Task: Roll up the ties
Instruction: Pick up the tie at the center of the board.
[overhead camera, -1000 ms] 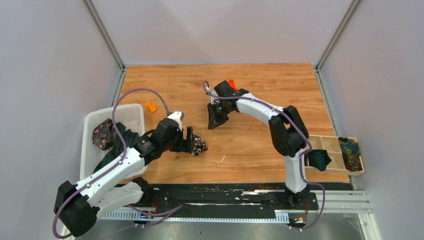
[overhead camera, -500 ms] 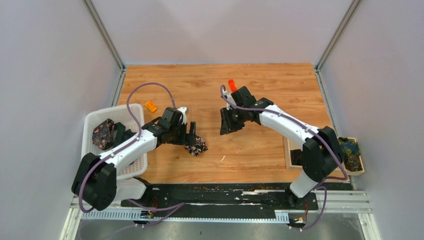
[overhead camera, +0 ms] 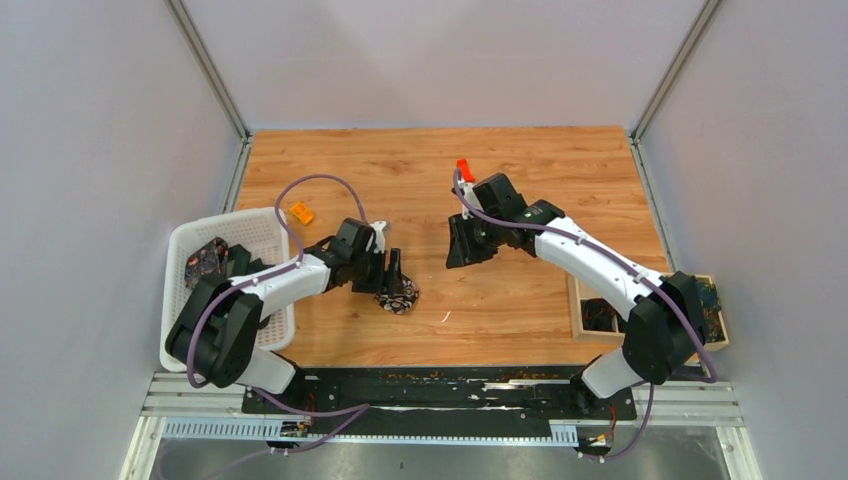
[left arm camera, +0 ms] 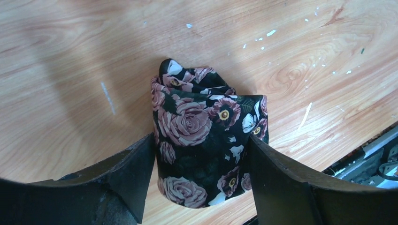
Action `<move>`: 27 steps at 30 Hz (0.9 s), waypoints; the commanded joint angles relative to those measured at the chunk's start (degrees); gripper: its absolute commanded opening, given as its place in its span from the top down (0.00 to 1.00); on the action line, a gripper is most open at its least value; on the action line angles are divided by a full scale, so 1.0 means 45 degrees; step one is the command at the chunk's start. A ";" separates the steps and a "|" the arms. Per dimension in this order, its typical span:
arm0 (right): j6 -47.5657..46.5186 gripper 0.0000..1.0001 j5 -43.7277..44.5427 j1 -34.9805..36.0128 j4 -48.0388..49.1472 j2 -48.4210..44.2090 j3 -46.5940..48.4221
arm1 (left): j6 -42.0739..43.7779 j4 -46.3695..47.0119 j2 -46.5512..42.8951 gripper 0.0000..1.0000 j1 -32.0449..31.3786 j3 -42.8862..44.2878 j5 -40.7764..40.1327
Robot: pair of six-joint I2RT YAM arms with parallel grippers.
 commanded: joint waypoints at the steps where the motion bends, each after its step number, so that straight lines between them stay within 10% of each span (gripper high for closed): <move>1: 0.0090 0.69 0.0313 -0.0024 -0.0033 -0.0503 -0.0148 | -0.0232 0.1139 0.0407 0.26 0.0052 -0.0472 0.0180; 15: 0.0237 0.69 0.0325 -0.0022 0.0055 -0.0318 -0.0220 | -0.1470 0.1685 -0.1055 0.61 0.0061 -0.1628 0.0531; 27: 0.0743 0.70 0.2773 -0.0025 -0.0424 -0.2235 0.0230 | -0.2282 0.1790 -0.3409 0.66 0.0061 -0.1454 0.1180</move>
